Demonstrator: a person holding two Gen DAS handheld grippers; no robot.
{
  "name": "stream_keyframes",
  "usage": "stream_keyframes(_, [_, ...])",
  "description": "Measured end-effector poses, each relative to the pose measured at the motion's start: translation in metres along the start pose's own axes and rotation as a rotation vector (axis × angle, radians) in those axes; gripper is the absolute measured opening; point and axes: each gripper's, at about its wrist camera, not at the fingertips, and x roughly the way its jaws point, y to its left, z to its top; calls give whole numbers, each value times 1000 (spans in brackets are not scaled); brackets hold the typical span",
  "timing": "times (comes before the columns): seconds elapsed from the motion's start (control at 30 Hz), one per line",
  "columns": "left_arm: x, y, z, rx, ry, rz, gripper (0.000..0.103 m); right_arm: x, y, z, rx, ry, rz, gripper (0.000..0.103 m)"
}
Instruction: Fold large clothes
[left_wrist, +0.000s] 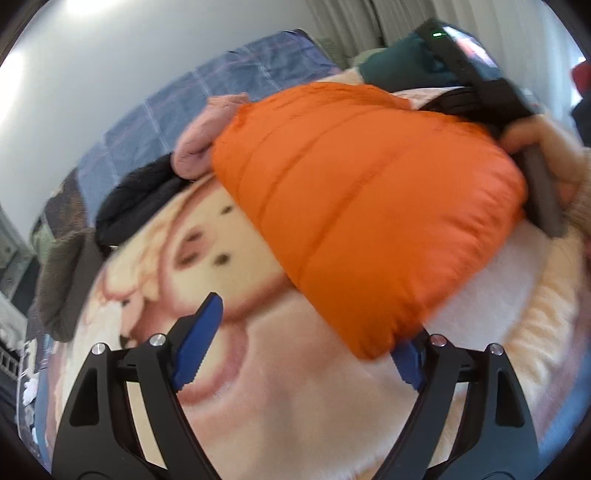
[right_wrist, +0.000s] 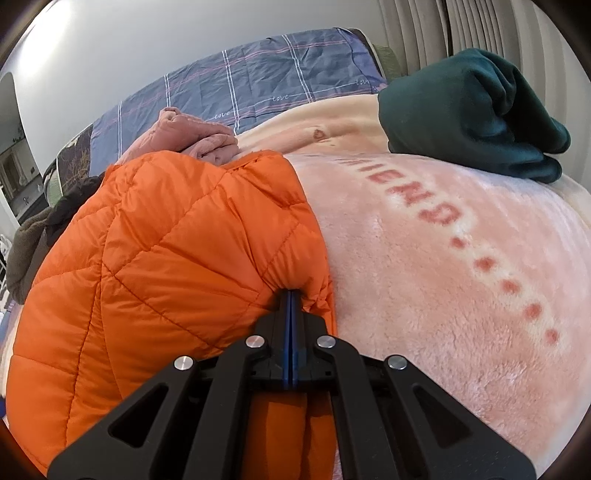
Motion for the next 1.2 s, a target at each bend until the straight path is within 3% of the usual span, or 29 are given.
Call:
stream_keyframes(0.07, [-18, 9, -3, -20, 25, -121, 68, 0, -1, 0, 7, 0, 5, 0])
stream_keyframes(0.13, [-34, 19, -1, -60, 35, -194, 58, 0, -2, 0, 11, -1, 10, 0])
stream_keyframes(0.33, [-79, 59, 46, -174, -180, -242, 57, -1, -1, -1, 13, -3, 12, 0])
stream_keyframes(0.4, [-65, 56, 72, -168, -255, -230, 63, -1, -2, -1, 12, -3, 11, 0])
stream_keyframes(0.47, [-40, 48, 88, -164, -255, -244, 79, -1, -2, 0, 14, -3, 12, 0])
stream_keyframes(0.53, [-2, 34, 99, -143, -157, -272, 79, -1, -2, 0, 17, -3, 14, 0])
stream_keyframes(0.57, [31, 22, 98, -120, -47, -281, 84, -1, -4, 0, 19, -4, 17, 0])
stream_keyframes(0.6, [53, 13, 91, -104, -11, -261, 90, -2, -5, 0, 30, -6, 24, 0])
stream_keyframes(0.63, [59, 6, 83, -73, -66, -214, 98, -2, -7, 0, 37, -6, 31, 0])
stream_keyframes(0.7, [65, 0, 74, -14, -99, -181, 99, -1, -8, 0, 45, -2, 44, 0])
stream_keyframes(1.0, [65, 3, 72, -35, -73, -191, 99, -2, -3, 1, 26, -7, 23, 0])
stream_keyframes(1.1, [54, 12, 80, -60, -59, -224, 82, -1, -5, 0, 37, -6, 26, 0])
stream_keyframes(1.17, [37, 20, 97, -77, -92, -241, 52, -1, -6, 0, 45, -5, 32, 0])
stream_keyframes(1.2, [30, 23, 107, -79, -118, -253, 49, -1, -6, 0, 44, -5, 30, 0])
